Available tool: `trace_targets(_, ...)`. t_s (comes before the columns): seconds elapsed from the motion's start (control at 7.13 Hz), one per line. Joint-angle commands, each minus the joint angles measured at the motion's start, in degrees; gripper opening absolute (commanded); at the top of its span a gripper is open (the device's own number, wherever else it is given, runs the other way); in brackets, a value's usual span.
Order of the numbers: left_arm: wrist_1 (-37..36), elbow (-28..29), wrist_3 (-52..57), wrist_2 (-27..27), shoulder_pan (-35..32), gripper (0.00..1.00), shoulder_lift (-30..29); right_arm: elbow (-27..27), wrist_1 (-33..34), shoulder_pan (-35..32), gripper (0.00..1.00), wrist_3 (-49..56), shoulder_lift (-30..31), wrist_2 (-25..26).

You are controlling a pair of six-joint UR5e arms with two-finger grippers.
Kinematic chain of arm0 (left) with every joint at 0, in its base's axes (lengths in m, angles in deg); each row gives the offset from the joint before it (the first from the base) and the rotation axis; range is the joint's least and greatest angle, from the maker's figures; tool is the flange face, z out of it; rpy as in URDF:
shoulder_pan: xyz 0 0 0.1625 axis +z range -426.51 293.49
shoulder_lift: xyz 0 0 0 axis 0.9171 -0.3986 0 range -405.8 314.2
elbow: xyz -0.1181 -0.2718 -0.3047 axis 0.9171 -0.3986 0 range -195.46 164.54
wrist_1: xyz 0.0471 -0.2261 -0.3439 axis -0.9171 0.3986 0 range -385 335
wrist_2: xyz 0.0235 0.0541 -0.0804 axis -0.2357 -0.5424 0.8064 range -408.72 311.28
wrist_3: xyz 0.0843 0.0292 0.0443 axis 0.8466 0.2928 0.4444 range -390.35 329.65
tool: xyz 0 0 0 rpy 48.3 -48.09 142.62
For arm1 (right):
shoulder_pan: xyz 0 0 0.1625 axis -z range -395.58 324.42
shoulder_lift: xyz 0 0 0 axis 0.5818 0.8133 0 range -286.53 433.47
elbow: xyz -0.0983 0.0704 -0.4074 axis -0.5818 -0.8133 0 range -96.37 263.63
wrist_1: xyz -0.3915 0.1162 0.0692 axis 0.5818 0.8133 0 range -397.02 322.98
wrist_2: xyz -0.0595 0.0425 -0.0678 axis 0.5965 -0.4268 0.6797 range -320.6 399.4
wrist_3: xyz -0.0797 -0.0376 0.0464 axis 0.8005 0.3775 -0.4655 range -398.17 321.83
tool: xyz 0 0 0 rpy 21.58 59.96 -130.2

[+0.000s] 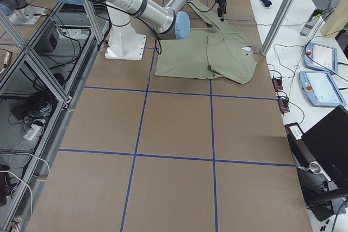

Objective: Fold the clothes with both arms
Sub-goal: 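Carry the sleeve across the shirt body toward the collar with the right gripper, then release the sleeve and raise the right gripper away from the shirt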

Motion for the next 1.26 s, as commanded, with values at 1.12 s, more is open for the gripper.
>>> trace_targets(1.12,14.8,0.2,-17.2,-22.8,35.1,1.0,8.6,41.5,2.0,-37.4,1.0,69.4,64.7,-32.2)
